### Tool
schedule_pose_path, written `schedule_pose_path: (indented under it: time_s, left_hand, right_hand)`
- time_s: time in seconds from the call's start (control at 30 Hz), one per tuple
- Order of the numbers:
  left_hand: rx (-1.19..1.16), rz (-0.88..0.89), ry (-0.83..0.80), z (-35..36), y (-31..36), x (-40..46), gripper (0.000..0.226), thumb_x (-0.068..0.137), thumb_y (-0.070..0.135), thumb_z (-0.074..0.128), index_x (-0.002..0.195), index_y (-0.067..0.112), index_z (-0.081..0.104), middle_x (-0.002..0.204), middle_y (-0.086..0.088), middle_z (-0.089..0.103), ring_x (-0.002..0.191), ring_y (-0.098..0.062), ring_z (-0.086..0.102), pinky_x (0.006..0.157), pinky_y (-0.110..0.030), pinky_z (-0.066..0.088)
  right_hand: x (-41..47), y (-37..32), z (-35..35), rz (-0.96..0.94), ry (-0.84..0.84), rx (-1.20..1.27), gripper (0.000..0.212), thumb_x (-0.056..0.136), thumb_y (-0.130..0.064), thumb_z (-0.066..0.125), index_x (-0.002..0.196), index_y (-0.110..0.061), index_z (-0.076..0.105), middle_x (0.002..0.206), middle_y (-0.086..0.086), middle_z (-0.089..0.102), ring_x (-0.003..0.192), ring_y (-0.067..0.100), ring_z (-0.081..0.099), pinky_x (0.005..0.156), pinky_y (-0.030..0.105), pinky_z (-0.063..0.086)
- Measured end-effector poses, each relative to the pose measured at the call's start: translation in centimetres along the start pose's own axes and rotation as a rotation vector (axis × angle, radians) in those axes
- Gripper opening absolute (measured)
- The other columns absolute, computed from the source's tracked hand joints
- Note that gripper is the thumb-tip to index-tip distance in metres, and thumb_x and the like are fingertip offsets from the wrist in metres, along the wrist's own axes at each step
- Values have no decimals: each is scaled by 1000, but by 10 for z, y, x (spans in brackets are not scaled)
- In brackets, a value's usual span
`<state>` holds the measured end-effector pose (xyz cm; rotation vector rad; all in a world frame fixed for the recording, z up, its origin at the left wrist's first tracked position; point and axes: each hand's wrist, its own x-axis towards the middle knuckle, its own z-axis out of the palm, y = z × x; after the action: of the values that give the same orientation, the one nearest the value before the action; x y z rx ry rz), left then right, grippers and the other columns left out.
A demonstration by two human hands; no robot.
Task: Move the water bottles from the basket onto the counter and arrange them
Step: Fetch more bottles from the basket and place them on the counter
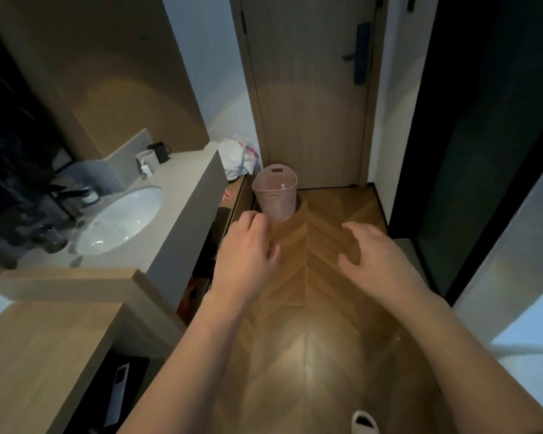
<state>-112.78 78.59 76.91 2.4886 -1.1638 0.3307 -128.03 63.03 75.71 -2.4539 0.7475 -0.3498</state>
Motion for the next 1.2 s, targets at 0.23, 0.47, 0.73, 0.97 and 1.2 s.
schedule_pose_path:
  time_s: [0.23, 0.47, 0.73, 0.97, 1.2]
  left_hand:
    - [-53, -58, 47, 52, 14, 191, 32, 94, 30, 57, 124, 21, 56, 125, 5, 52, 109, -10, 51, 88, -21, 42]
    - [-42, -92, 12, 155, -19, 359, 30, 92, 31, 56, 119, 19, 56, 118, 3, 53, 105, -13, 52, 88, -25, 43]
    - [-62, -97, 7, 245, -71, 592, 29, 91, 31, 55, 118, 19, 56, 116, 1, 56, 101, -14, 56, 82, -26, 49]
    - [-85, -80, -105, 320, -78, 757, 31, 92, 33, 56, 119, 20, 55, 118, 2, 54, 103, -15, 55, 81, -27, 49]
    - [-23, -295, -120, 383, -137, 897, 33, 92, 32, 57, 122, 17, 56, 114, -2, 56, 100, -18, 57, 76, -25, 43]
  right_hand:
    - [204, 55, -58, 0, 29, -36, 59, 94, -35, 57, 148, -27, 35, 148, -3, 42, 117, 18, 56, 102, 41, 48]
    - [394, 106, -39, 8, -79, -20, 60, 95, -34, 56, 150, -28, 33, 151, -6, 39, 125, 16, 51, 106, 39, 45]
    - [639, 147, -42, 11, -73, -77, 57, 94, -35, 54, 147, -27, 37, 149, -4, 42, 129, 18, 48, 108, 40, 43]
    - [811, 203, -28, 43, -170, -51, 58, 94, -36, 55, 148, -29, 36, 147, -5, 43, 108, 19, 60, 98, 39, 50]
    - [1016, 247, -11, -34, -299, -81, 60, 95, -35, 56, 150, -30, 32, 151, -6, 39, 111, 19, 60, 98, 34, 50]
